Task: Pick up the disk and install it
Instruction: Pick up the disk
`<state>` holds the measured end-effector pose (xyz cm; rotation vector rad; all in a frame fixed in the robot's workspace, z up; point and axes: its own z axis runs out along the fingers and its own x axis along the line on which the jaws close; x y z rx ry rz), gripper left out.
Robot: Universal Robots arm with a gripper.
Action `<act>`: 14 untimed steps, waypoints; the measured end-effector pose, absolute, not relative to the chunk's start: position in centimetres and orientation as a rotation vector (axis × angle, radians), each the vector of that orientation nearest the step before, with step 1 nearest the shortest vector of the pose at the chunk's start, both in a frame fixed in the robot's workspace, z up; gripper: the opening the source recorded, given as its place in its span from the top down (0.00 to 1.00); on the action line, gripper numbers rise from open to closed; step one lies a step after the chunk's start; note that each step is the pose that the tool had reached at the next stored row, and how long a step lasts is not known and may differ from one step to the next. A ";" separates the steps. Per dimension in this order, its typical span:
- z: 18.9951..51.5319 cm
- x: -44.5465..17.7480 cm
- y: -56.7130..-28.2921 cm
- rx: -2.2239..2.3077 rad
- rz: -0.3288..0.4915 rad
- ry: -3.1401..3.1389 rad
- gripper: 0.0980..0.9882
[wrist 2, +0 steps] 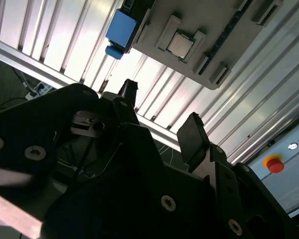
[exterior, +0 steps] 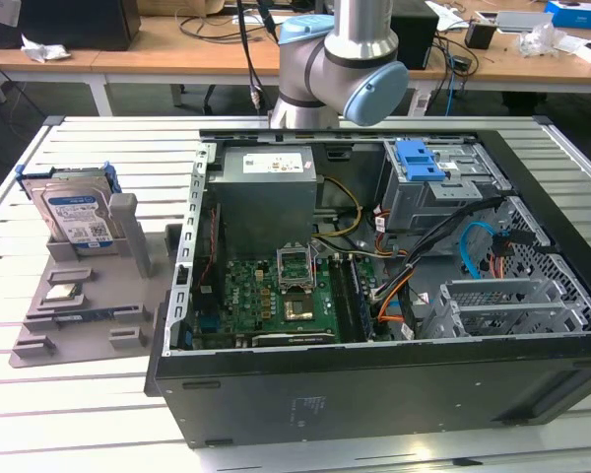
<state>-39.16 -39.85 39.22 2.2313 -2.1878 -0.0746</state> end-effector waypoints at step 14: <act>39.2 -38.7 -39.1 2.231 -0.073 -2.187 0.44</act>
